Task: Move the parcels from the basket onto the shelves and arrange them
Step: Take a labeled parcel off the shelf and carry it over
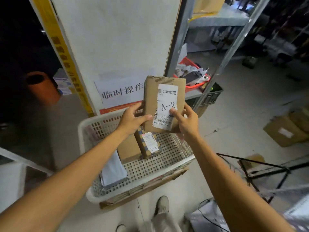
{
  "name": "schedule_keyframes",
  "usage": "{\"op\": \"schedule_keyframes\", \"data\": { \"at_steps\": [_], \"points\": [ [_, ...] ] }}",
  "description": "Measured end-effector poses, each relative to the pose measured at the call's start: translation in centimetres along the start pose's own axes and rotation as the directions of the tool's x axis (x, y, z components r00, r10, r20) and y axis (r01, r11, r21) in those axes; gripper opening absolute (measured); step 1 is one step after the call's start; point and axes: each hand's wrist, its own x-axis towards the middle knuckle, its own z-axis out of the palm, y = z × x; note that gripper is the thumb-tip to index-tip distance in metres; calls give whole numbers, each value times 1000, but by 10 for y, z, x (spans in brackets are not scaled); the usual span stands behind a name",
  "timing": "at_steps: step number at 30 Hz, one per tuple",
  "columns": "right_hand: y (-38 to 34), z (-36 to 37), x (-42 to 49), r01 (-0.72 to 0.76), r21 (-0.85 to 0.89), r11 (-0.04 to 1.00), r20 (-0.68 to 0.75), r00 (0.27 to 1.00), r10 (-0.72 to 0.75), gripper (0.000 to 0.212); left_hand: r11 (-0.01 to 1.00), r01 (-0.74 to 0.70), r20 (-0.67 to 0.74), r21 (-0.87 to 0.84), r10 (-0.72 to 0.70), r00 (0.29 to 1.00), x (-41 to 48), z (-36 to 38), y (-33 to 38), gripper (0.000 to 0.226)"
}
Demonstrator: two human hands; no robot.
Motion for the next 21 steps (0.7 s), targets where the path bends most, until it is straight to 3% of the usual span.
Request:
{"op": "schedule_keyframes", "data": {
  "at_steps": [4,10,16,21],
  "points": [
    [34,1,36,-80,-89,993,29,996,83,40,994,106,-42,5,-106,994,21,24,-29,79],
    [90,5,100,-158,-356,921,111,972,209,61,943,333,-99,-9,-332,938,67,57,-64,76],
    [150,10,138,-31,-649,760,282,918,279,109,846,509,-118,-161,-528,841,106,103,-113,65],
    [210,18,158,56,-859,508,287,875,390,133,807,564,-124,-176,-587,800,141,134,-172,52]
  ]
}}
